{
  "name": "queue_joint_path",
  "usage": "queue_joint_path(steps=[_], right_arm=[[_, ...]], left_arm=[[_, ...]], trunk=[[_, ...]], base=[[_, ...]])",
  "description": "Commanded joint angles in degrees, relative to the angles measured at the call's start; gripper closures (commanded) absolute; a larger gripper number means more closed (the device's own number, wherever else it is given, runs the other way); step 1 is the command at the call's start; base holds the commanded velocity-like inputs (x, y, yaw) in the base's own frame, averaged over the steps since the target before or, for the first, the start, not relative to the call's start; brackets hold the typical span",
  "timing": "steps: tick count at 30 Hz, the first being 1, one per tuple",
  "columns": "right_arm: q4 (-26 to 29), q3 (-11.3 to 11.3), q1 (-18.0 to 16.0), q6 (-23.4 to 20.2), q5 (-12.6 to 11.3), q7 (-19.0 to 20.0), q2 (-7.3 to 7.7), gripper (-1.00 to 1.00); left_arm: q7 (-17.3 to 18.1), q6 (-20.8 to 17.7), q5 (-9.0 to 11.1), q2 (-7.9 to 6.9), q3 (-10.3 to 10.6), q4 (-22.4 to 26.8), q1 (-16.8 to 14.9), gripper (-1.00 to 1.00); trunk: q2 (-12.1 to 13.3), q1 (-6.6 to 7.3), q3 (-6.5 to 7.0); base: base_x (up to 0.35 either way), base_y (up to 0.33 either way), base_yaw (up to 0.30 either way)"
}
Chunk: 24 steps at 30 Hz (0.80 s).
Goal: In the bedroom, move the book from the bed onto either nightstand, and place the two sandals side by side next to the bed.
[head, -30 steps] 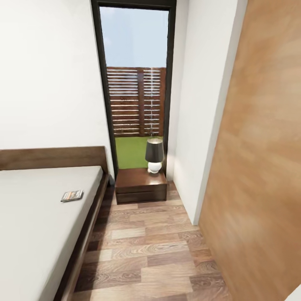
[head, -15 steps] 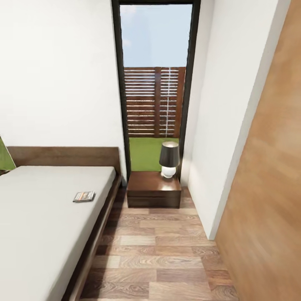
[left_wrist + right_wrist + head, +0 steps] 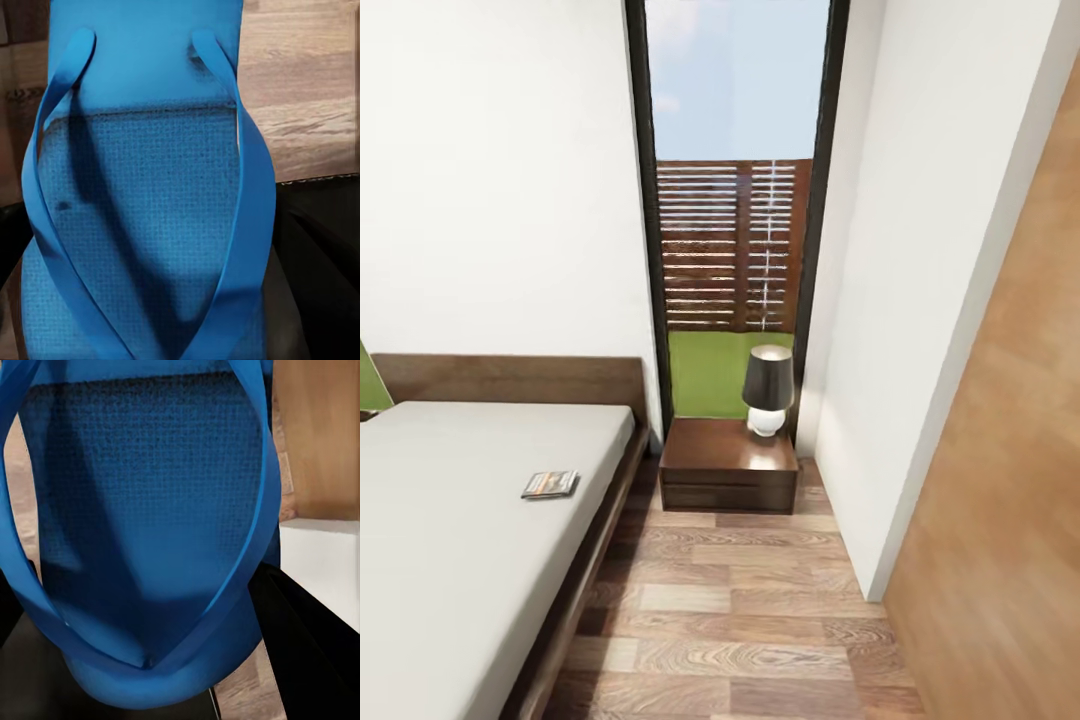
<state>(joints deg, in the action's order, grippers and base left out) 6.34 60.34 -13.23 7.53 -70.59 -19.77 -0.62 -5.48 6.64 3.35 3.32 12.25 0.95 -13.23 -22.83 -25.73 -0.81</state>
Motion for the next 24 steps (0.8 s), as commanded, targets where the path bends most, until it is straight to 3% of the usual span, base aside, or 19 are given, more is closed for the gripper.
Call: queue_joint_path(steps=[1,10,24], right_arm=[[0.05,0.5,-0.03,0.2,-0.6,-0.3,0.01,1.0],[0.07,0.56,-0.04,0.2,-0.6,-0.3,0.01,1.0],[0.05,0.52,-0.04,0.2,-0.6,-0.3,0.01,1.0]], left_arm=[[-0.24,0.21,0.34,0.02,0.49,-0.07,-0.05,1.0],[-0.24,0.25,0.34,0.02,0.49,-0.07,-0.05,1.0],[-0.24,0.3,0.34,0.02,0.49,-0.07,-0.05,1.0]], trunk=[[-0.09,-0.06,-0.08],[-0.09,-0.06,-0.08],[-0.09,-0.06,-0.08]], base=[[0.268,-0.161,0.001],[0.266,-0.164,0.0],[0.291,-0.044,0.0]])
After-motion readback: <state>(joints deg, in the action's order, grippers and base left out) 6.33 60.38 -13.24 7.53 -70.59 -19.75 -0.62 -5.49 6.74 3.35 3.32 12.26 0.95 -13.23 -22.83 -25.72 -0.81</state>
